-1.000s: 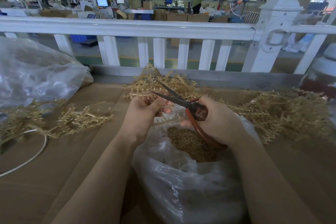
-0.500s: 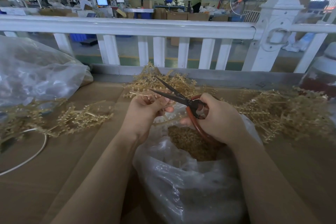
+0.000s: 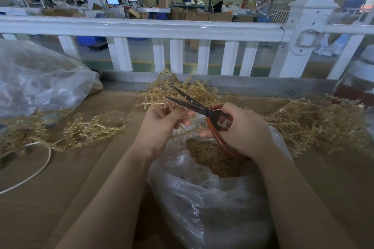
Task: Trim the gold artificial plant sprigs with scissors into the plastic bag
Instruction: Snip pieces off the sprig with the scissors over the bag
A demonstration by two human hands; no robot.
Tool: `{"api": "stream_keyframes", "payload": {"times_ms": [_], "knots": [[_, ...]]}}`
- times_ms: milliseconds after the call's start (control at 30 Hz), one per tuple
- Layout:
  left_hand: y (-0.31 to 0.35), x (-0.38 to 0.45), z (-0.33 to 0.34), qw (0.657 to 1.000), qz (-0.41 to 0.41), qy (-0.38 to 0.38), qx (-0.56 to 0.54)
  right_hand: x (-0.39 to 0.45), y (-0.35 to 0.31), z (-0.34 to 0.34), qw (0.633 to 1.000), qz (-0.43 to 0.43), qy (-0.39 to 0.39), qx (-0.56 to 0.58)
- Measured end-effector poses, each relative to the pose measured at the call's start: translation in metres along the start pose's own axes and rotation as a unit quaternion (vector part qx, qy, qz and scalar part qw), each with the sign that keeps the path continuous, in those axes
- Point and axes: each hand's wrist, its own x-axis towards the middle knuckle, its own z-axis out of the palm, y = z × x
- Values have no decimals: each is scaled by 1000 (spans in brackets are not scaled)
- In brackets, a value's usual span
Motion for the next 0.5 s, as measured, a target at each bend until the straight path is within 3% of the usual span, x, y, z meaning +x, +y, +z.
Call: {"api": "stream_keyframes", "payload": {"times_ms": [500], "knots": [[7, -4, -2, 998, -7, -6, 62, -1, -6, -4, 1000, 12, -19, 17]]}}
